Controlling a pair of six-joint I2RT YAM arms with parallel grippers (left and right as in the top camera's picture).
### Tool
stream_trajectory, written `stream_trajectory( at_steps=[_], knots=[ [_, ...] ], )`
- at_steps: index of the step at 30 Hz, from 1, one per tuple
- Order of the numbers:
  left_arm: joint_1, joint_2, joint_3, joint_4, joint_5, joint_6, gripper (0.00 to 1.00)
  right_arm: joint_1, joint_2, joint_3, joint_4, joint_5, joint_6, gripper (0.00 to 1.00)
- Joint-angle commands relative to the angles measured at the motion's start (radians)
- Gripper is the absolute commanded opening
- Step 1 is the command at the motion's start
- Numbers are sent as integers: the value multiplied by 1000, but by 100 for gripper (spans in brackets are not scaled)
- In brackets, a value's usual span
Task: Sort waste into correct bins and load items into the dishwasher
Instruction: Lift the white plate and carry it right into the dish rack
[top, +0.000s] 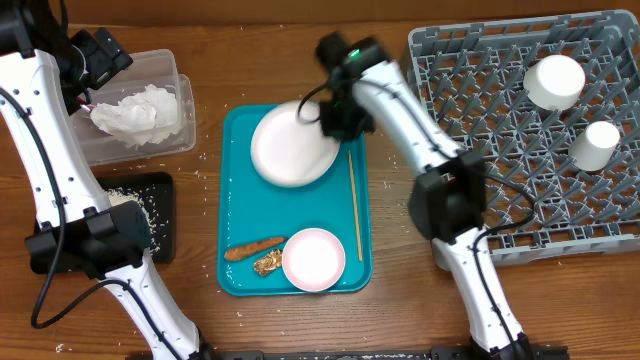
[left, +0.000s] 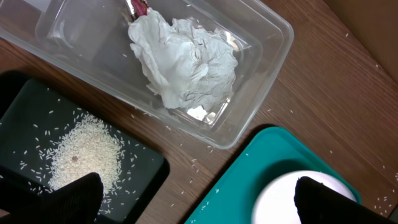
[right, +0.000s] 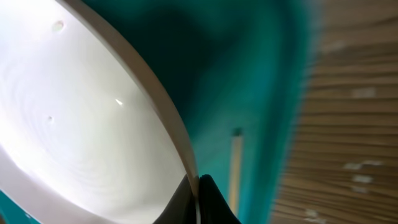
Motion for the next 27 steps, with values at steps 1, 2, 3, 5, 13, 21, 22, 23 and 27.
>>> stream_trajectory(
  at_steps=[1, 2, 3, 5, 13, 21, 22, 23, 27],
  knots=[
    [-4, 2, 3, -2, 15, 19, 100, -105, -159, 161, -50, 132, 3, 4],
    [-4, 2, 3, -2, 19, 19, 100, -126, -176, 190, -63, 187, 3, 4],
    [-4, 2, 3, -2, 22, 19, 100, -147, -192, 215, -72, 254, 3, 4],
    [-4, 2, 3, -2, 23, 19, 100, -191, -218, 249, -80, 381, 3, 4],
    [-4, 2, 3, -2, 23, 19, 100, -330, -243, 247, -86, 729, 3, 4],
    [-4, 2, 3, -2, 22, 19, 100, -387, -242, 159, 10, 866, -2, 4],
    [-4, 2, 3, -2, 22, 19, 100, -387, -242, 149, 19, 875, -2, 4],
    [-4, 2, 3, -2, 22, 19, 100, -387, -242, 134, 32, 885, -5, 4],
    [-4, 2, 3, -2, 22, 19, 100, -387, -242, 36, 118, 913, -9, 4]
  ],
)
